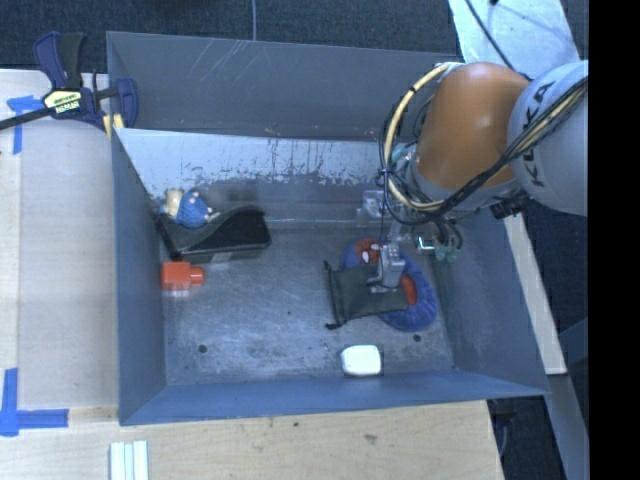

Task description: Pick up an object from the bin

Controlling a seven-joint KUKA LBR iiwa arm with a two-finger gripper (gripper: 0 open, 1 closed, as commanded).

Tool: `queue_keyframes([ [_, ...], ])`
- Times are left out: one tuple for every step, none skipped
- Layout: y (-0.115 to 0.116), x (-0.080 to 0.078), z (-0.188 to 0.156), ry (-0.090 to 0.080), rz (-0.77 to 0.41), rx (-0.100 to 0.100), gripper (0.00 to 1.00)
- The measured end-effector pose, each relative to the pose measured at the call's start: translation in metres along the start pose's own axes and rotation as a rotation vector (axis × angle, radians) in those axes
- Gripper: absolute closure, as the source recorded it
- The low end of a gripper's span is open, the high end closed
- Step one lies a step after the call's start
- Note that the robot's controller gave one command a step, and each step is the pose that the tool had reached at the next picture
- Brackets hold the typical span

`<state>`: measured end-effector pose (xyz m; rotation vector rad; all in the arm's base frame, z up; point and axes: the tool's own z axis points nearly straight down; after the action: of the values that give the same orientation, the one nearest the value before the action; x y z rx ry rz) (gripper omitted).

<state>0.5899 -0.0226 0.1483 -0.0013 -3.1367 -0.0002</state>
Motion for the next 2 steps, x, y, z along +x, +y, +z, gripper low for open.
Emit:
queue_keyframes([
  [-0.0011, 0.01, 0.0811, -0.007, 0.071, -0.001, 0.0],
  [-0.0009, 0.0083, 0.0771, -0.011, 0.069, 0.0, 1.0],
])
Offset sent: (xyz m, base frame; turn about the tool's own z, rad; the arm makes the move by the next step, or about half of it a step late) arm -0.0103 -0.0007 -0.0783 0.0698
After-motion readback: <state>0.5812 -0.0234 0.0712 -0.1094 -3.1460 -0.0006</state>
